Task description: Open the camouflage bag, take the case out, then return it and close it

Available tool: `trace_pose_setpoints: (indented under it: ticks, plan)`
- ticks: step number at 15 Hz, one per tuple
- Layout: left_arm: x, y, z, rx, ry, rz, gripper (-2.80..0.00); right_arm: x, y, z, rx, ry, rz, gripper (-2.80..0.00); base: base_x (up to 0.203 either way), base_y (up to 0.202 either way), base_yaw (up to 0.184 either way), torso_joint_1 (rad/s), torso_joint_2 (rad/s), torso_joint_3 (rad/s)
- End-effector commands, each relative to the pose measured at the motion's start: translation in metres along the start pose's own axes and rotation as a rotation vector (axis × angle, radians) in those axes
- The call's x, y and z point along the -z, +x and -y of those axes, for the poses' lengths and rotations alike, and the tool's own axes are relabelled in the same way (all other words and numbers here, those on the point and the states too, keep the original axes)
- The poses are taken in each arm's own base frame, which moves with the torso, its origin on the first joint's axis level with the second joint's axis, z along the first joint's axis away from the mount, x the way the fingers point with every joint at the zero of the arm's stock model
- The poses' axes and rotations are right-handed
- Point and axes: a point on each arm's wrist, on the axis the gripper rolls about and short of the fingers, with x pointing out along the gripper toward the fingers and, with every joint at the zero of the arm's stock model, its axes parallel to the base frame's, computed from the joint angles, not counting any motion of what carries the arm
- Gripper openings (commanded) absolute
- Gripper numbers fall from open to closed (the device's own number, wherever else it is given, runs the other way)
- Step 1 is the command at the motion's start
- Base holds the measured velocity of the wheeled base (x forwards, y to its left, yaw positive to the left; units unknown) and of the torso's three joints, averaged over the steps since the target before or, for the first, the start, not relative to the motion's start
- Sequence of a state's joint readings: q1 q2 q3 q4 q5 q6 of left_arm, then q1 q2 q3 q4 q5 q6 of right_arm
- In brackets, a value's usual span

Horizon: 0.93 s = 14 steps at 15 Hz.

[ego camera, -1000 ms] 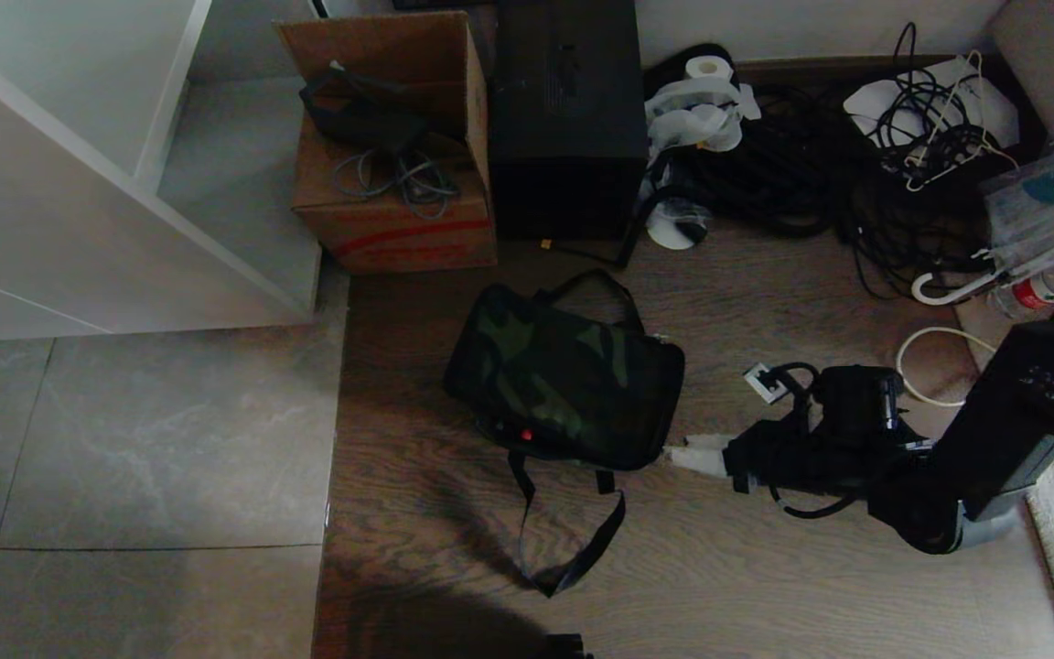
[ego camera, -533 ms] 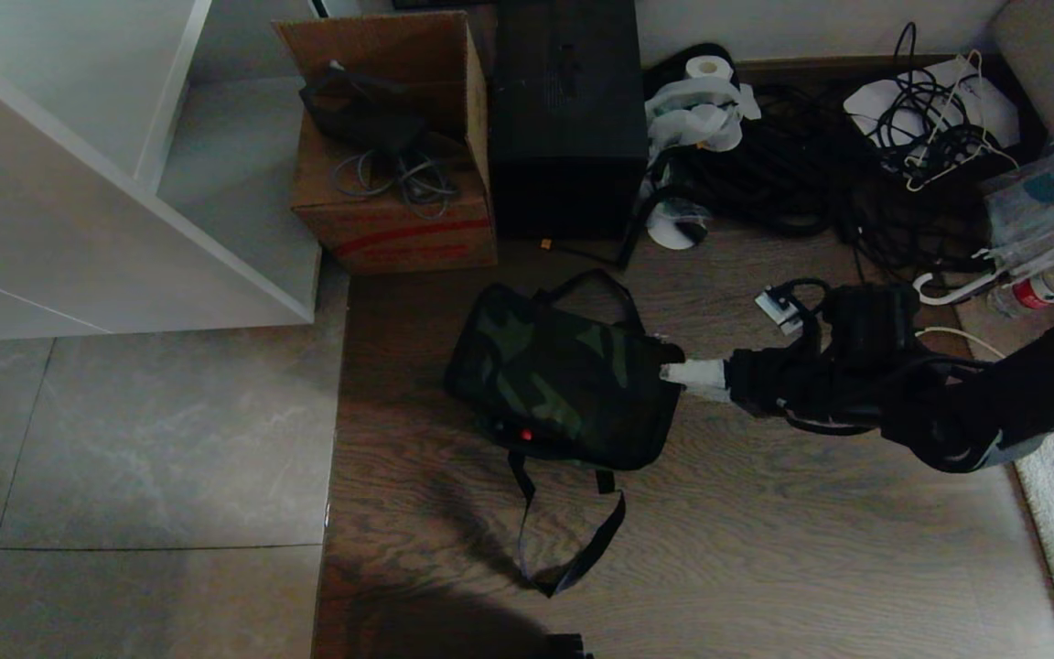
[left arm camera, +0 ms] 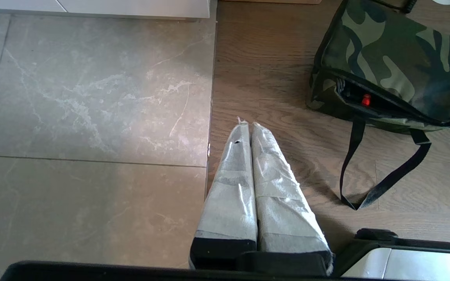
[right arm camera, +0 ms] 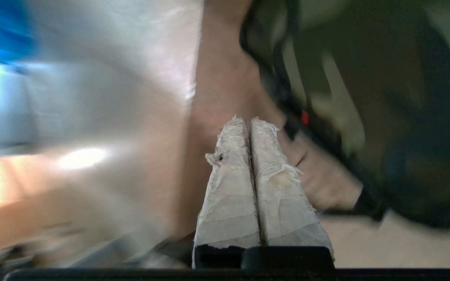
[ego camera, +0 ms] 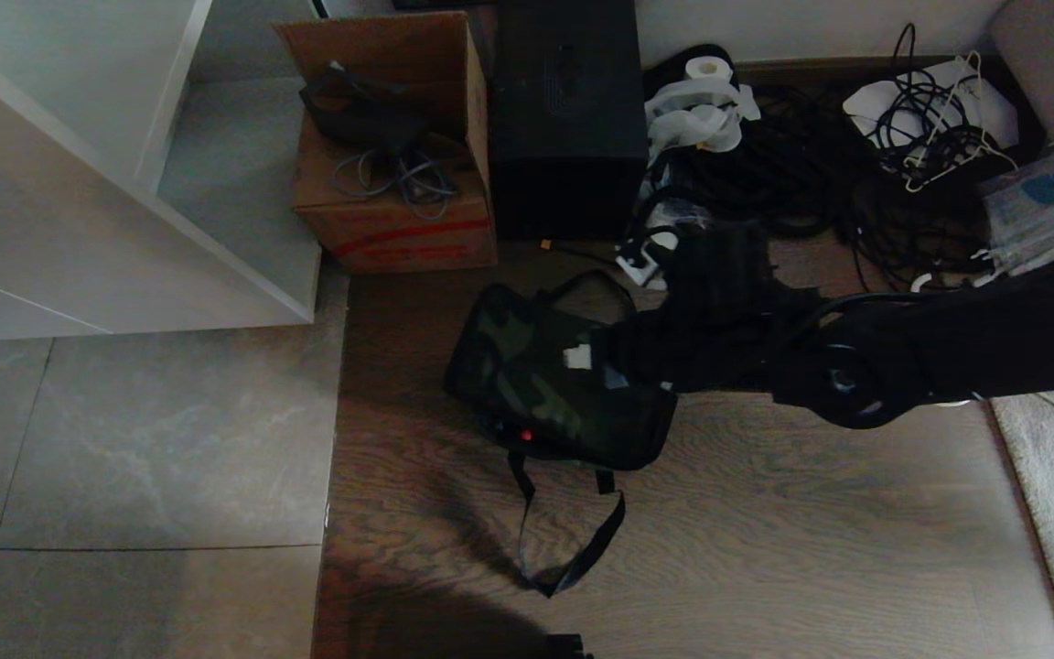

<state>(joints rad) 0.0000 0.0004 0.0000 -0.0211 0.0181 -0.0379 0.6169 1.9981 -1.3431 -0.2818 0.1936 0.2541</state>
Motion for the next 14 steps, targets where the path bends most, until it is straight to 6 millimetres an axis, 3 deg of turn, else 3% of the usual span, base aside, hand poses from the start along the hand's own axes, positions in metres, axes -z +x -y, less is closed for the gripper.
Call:
trace_pose_setpoints:
  ticks: [1, 4, 8, 12, 14]
  plan:
    - [0.003, 0.001, 0.000, -0.001, 0.000, -0.008, -2.80, 0.020, 0.038, -0.037, 0.086, -0.181, -0.003, -2.80, 0.000, 0.000, 0.000, 0.000, 0.00, 0.000]
    - [0.003, 0.001, 0.000, -0.001, 0.000, -0.008, -2.80, 0.028, 0.074, -0.061, 0.109, -0.301, 0.088, -2.80, 0.000, 0.000, 0.000, 0.000, 0.00, 0.000]
    - [0.003, 0.001, 0.000, -0.001, 0.000, -0.008, -2.80, 0.033, 0.115, -0.078, 0.185, -0.363, 0.232, -2.80, 0.000, 0.000, 0.000, 0.000, 0.00, 0.000]
    - [0.003, 0.001, 0.000, -0.001, -0.001, -0.008, -2.80, 0.042, 0.141, -0.086, 0.164, -0.423, 0.249, -2.80, 0.000, 0.000, 0.000, 0.000, 0.00, 0.000]
    - [0.003, 0.001, 0.000, -0.001, 0.000, -0.008, -2.80, 0.056, 0.151, -0.088, 0.154, -0.435, 0.195, -2.80, 0.000, 0.000, 0.000, 0.000, 0.00, 0.000]
